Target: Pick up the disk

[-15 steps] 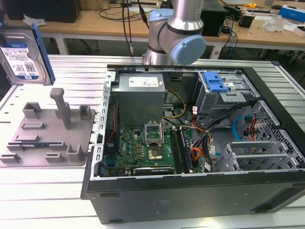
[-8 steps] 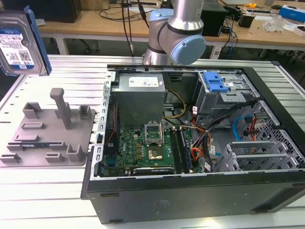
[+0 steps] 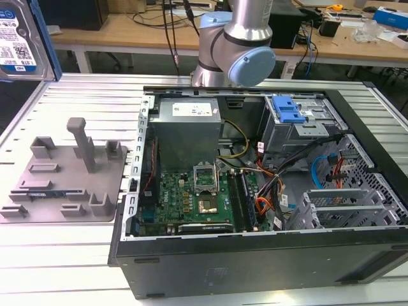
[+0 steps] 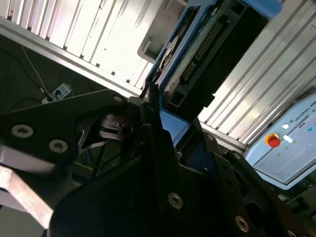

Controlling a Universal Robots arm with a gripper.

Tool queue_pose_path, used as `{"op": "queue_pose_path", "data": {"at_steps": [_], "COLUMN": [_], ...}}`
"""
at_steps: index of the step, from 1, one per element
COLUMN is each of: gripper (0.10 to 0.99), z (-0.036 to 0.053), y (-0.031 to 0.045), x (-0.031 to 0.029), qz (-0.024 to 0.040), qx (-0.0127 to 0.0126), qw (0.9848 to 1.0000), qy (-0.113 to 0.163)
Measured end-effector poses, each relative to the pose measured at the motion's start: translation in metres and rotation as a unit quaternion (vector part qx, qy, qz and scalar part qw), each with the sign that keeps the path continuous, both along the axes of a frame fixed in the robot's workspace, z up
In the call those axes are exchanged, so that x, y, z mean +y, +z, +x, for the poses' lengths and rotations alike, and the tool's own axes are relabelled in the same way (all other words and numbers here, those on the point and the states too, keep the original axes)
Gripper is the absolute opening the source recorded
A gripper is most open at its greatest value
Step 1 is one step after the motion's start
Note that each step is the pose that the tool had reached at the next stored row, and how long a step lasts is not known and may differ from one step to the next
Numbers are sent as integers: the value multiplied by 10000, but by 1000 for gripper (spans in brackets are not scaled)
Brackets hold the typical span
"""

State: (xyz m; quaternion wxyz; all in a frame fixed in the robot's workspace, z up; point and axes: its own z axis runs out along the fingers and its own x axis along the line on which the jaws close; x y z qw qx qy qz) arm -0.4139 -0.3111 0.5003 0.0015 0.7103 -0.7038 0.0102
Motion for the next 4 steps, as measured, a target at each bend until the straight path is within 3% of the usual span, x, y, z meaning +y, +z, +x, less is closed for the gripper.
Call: {"op": "queue_pose_path", "data": {"at_steps": [4], "gripper": [365], "z": [0], "y": [0], "x": [0], "qz": [-1], "qx": [0], "qw": [10000], "qy": [0]}}
